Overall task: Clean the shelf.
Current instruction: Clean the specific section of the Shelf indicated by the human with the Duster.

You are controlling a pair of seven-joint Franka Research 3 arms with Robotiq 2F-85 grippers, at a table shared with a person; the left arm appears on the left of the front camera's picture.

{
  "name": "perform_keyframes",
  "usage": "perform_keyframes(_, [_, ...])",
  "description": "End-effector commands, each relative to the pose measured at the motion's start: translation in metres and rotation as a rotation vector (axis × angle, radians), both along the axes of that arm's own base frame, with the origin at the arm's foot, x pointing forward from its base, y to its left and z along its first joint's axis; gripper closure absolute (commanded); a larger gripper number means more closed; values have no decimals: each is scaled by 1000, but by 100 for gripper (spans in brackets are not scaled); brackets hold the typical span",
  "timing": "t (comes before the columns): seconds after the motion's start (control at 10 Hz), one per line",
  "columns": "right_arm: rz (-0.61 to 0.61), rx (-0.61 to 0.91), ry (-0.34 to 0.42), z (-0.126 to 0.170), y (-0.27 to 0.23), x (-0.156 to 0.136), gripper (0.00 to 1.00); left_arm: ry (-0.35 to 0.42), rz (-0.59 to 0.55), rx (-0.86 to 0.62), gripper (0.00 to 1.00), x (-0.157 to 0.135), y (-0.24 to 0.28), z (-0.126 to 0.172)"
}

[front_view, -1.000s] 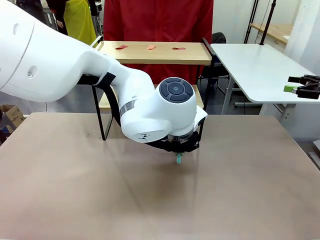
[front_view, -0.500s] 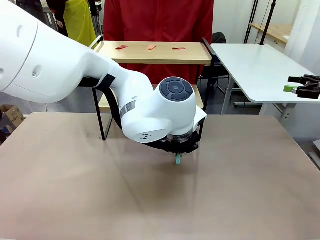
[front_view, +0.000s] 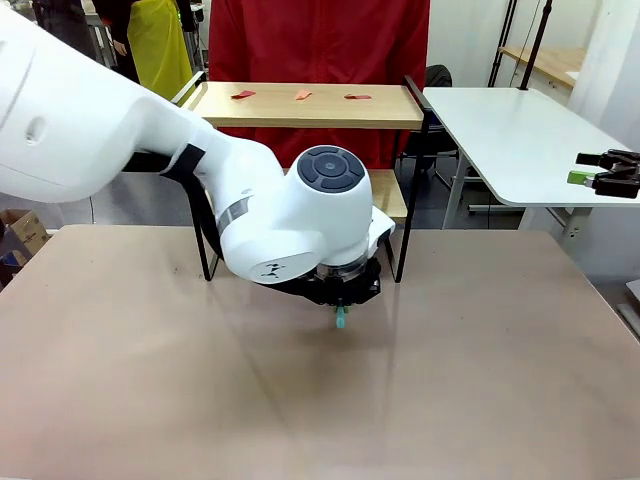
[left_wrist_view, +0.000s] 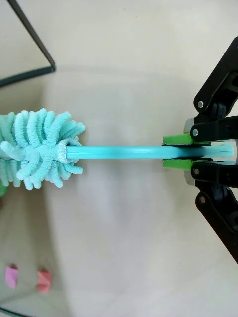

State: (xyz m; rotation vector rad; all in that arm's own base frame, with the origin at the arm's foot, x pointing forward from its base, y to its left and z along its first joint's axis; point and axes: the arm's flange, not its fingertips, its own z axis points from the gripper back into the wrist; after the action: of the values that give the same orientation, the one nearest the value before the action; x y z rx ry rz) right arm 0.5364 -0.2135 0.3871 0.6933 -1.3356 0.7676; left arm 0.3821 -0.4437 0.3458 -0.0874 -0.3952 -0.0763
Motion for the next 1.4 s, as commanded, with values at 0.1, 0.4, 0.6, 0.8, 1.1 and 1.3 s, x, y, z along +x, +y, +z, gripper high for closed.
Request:
perform_keyframes(0.1, [-17, -2, 14, 8, 4, 1, 0, 21, 54, 41, 87, -11, 33, 4])
perform_keyframes(0.4, [-17, -2, 14, 8, 4, 1, 0, 39, 109, 106, 87, -20, 67, 7])
perform_keyframes(0.6, [-17, -2, 14, 8, 4, 1, 0, 64, 121, 157, 87, -23, 92, 8])
perform_keyframes(0.8, [-17, -2, 14, 8, 4, 1, 0, 80, 153, 213, 87, -25, 111, 5])
perform_keyframes(1.1, [-17, -2, 14, 8, 4, 1, 0, 83, 258, 272, 87, -37, 140, 10])
perform_keyframes(1.3, [-17, -2, 14, 8, 4, 1, 0, 84, 336, 386, 87, -47, 146, 10])
